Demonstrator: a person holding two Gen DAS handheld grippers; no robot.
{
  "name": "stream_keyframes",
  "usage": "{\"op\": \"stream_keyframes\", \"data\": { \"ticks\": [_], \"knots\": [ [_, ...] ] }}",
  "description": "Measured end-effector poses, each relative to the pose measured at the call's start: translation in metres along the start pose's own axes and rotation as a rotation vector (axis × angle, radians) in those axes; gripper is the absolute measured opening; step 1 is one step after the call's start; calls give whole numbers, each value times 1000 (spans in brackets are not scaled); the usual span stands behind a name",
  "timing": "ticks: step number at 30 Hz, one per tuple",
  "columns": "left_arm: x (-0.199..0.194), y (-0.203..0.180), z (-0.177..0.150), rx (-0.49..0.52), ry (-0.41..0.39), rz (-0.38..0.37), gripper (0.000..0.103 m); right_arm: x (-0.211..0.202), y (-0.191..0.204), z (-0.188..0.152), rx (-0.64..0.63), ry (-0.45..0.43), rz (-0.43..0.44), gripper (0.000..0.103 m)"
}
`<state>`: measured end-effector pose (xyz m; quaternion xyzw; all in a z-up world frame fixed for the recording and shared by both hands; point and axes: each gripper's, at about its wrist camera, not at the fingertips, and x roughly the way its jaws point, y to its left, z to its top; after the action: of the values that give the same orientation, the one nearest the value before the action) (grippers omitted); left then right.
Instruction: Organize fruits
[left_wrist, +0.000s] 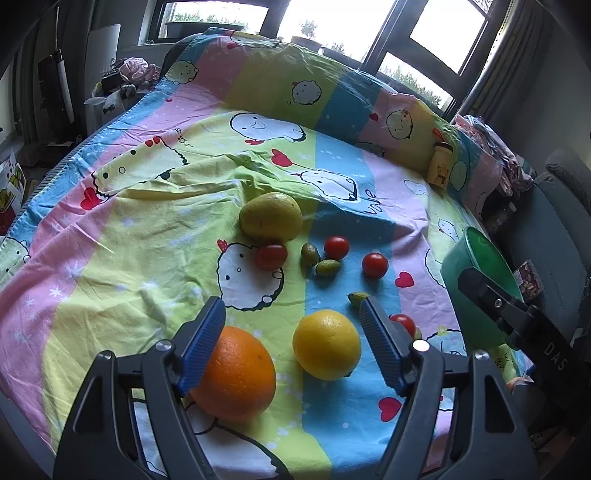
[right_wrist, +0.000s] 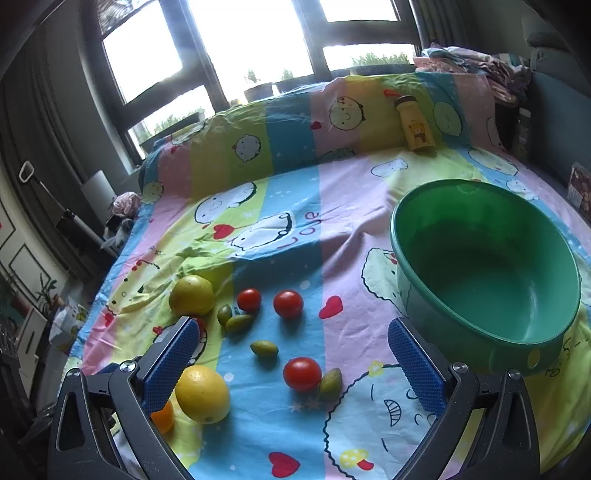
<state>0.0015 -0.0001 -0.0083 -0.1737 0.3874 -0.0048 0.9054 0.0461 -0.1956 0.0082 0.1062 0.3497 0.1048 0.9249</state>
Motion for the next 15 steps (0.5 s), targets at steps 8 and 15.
{"op": "stream_keyframes", "data": {
  "ticks": [8, 15],
  "knots": [
    [0, 1, 0, 0, 0, 6, 74, 3, -1, 2, 9, 11, -5, 102],
    [-3, 3, 0, -4, -7, -3, 68, 8, 0, 0, 12, 28, -10, 102]
  ]
}}
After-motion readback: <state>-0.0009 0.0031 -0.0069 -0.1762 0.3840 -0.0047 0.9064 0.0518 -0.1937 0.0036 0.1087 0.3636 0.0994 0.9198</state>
